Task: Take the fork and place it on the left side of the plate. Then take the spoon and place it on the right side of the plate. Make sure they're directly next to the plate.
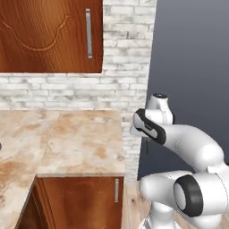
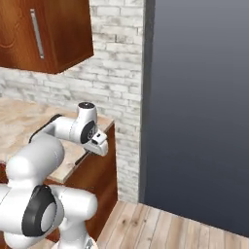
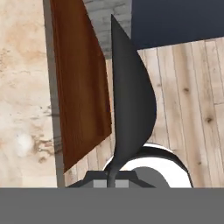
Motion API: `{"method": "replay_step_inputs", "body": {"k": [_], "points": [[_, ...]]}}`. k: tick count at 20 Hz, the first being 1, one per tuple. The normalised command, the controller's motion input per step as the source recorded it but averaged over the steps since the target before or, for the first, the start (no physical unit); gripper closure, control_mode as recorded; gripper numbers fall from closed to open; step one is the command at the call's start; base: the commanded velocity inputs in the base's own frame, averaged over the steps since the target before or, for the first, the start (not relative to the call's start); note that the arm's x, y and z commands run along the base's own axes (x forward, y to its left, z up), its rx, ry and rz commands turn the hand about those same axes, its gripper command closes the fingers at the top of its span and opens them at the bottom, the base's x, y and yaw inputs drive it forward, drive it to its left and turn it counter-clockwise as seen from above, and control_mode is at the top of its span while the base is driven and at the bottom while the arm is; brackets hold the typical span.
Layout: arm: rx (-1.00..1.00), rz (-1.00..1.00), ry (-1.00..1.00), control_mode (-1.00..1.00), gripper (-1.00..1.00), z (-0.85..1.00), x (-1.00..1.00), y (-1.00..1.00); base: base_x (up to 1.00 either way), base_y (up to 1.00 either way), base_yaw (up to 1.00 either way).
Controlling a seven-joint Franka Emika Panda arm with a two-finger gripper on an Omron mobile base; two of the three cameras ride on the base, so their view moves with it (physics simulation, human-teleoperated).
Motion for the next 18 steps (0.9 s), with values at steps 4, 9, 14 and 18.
{"method": "replay_step_inputs", "body": {"k": [4, 9, 14, 18], "points": [[0.0, 0.0, 0.0, 1.0, 1.0, 0.0, 0.0, 0.0, -0.01, -0.13, -0.85], [0.0, 0.0, 0.0, 1.0, 1.0, 0.0, 0.0, 0.0, 0.0, 0.0, -0.98], [0.0, 0.0, 0.0, 1.0, 1.0, 0.0, 0.0, 0.0, 0.0, 0.0, -0.99], [0.0, 0.0, 0.0, 1.0, 1.0, 0.0, 0.0, 0.0, 0.0, 0.0, -1.0]]}}
